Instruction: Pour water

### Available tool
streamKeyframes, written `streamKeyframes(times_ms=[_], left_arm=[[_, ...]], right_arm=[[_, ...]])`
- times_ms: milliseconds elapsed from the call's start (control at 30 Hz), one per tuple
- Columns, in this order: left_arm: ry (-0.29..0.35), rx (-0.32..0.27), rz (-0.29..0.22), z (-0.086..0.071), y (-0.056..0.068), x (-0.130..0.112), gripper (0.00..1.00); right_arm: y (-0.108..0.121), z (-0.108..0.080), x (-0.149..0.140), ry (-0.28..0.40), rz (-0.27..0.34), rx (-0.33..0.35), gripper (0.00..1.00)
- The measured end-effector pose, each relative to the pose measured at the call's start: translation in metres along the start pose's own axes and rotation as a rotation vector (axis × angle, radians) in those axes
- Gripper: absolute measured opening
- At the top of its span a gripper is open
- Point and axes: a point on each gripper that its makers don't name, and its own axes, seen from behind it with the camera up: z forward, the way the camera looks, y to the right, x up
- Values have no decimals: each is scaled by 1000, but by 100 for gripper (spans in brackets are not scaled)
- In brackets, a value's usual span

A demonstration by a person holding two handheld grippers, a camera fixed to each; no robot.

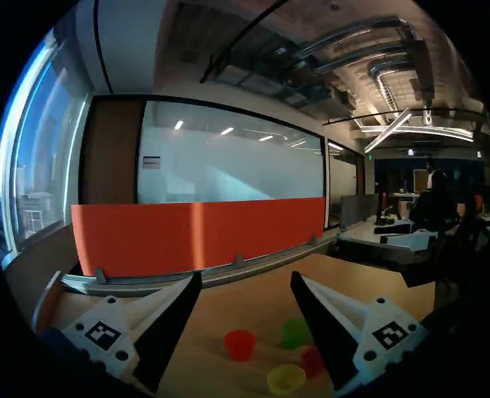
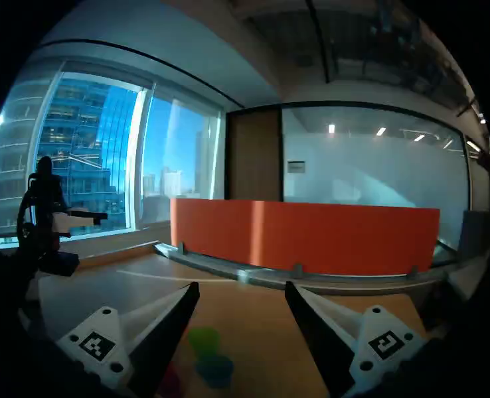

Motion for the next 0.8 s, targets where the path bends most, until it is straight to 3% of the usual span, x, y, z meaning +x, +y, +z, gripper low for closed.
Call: streamKeyframes(times_ms=[200,500,800], left_arm=[[-7,-58,-15,11,8,-5,99],[-42,-115,25,16,19,-14,99],[-76,-148,38,15,20,-23,99]], right_arm=[[-8,-2,1,-3,11,49,100],[-19,-3,-10,-55,-17,96,100],[-29,-3,-21,-111,-28,145,100]])
